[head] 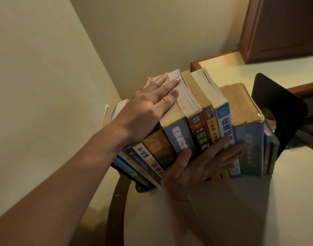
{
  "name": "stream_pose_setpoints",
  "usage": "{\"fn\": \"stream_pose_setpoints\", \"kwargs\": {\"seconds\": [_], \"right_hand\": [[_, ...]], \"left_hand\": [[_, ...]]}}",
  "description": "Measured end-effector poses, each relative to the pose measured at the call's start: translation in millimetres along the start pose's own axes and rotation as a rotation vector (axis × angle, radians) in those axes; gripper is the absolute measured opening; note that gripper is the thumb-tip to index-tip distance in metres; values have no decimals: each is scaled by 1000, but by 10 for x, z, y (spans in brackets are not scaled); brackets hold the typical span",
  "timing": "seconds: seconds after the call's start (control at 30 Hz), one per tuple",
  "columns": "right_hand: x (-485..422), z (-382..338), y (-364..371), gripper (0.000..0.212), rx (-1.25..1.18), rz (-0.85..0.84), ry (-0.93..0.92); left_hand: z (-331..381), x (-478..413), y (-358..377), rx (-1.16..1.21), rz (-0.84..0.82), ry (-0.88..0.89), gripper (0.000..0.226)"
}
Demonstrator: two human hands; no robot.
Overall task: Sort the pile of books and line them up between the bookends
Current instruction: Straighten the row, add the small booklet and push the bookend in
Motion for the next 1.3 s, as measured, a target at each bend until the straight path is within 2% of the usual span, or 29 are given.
{"fn": "stream_pose_setpoints", "kwargs": {"seconds": [0.13, 0.27, 0.3, 0.43, 0.67, 1.0, 1.3], "right_hand": [[-7, 10, 7, 74, -122, -150, -19], [36, 124, -191, 78, -59, -328, -75], [8, 146, -291, 79, -76, -326, -63], [-282, 112, -628, 76, -90, -241, -109], [-792, 139, -553, 71, -96, -149, -145], [-766, 181, -282, 71, -87, 93, -70], [-741, 185, -257, 71, -91, 123, -91]], "left_hand": [[54, 10, -38, -13, -13, -20, 57], [221, -48, -96, -31, -20, -59, 61], [277, -95, -103, -44, -24, -63, 63], [519, -330, 43, -135, -113, -51, 80], [484, -475, 276, -280, -239, -84, 85], [426, -491, 277, -282, -225, -87, 80], [404, -505, 272, -287, -212, -78, 79]]}}
Point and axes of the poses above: each hand's wrist, its own x-axis away from the middle knuckle, its own y-axis out of the palm, z = x × y, the point moved 10 cm from there along -x, towards the middle knuckle, and after that the axes turned 10 degrees about y, right-handed, at the moved point
